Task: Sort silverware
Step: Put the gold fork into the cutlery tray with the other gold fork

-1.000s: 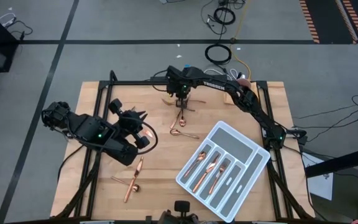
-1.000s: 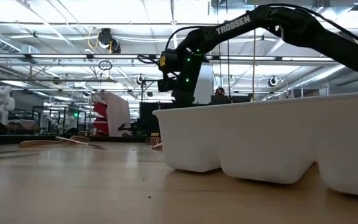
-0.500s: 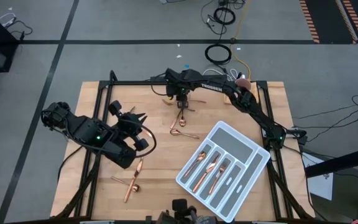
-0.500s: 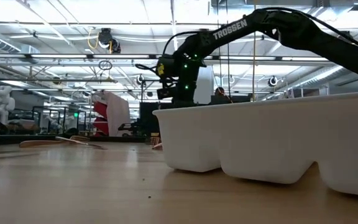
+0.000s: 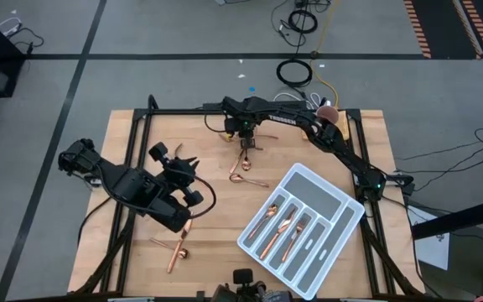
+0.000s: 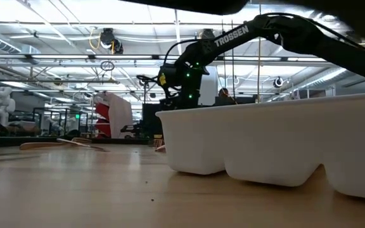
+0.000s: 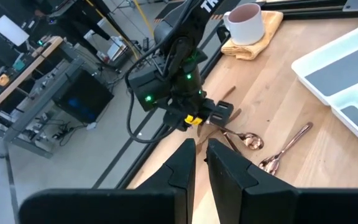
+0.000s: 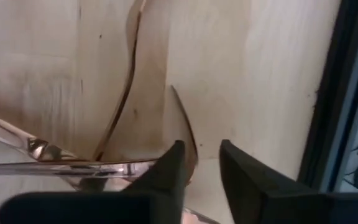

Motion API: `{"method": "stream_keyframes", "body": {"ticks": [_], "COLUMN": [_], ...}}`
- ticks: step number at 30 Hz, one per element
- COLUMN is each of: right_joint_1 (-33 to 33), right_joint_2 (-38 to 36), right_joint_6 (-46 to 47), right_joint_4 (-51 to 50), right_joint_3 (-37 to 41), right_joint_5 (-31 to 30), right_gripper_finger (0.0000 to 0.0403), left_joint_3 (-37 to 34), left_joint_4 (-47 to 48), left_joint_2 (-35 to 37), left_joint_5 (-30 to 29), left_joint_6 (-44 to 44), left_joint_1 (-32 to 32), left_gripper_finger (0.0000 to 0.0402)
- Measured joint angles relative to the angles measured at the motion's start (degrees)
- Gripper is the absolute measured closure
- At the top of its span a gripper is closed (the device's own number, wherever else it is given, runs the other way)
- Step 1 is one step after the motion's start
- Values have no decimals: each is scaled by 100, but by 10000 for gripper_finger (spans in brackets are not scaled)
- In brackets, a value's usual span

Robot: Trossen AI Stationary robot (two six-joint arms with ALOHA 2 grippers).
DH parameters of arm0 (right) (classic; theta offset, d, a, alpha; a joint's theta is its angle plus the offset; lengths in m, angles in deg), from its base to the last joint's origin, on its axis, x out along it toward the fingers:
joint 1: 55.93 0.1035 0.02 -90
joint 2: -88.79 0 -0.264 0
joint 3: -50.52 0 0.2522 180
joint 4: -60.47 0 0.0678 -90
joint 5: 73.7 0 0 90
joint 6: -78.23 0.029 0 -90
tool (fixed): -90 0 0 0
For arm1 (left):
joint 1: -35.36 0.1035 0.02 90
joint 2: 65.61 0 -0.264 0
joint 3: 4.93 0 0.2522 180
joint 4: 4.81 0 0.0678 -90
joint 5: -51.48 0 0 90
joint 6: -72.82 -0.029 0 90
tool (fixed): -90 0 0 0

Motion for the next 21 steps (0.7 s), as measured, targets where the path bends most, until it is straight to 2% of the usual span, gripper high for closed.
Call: {"method": "stream_keyframes", "body": {"ticks": [3,10,21], "right_joint_1": [1,-13,-9], "right_joint_2": [1,7,-234], "right_joint_6": [-54,-18,-109], "right_joint_4": [-128,-306,-511], "right_joint_3": [0,-6,-16], "right_joint_5": [14,125,-15], "right_gripper_finger": [390,401,403], "left_joint_3": [-1,-1,-1], "left_joint_4": [0,0,-4], "left_joint_2": [1,1,3], "left_joint_5": [0,0,94], "left_joint_6": [0,4,103], "left_joint_1": [0,0,-146], "left_gripper_finger": [353,353,353]}}
